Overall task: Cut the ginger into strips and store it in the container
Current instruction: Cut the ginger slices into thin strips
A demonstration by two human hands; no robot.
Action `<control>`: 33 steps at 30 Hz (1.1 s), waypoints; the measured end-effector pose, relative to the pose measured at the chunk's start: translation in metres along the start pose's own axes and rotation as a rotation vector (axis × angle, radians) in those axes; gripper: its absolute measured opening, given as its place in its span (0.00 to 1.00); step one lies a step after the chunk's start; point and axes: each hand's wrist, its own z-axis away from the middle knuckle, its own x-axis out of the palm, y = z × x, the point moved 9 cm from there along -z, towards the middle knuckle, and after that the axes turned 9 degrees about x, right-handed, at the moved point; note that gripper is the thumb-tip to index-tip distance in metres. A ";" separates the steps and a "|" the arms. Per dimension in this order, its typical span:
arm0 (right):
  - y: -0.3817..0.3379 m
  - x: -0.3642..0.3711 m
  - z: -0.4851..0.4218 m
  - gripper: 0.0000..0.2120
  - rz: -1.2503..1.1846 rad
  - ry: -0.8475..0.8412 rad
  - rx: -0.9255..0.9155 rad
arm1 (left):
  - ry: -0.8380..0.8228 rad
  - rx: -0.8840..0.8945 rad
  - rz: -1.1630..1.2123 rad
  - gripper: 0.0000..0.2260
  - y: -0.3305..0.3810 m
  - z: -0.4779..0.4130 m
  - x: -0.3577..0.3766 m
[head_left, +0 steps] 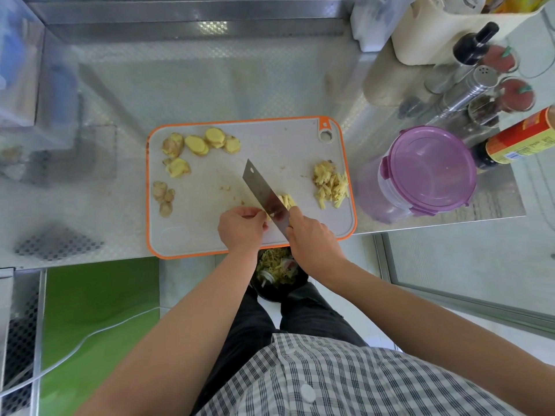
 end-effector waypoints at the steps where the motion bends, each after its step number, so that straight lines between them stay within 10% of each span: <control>1: 0.000 0.000 0.000 0.06 0.000 0.004 0.002 | 0.001 0.004 -0.004 0.07 0.000 0.000 0.000; 33: 0.006 0.009 -0.011 0.06 -0.151 0.054 0.038 | 0.013 0.189 -0.212 0.09 0.009 -0.011 -0.016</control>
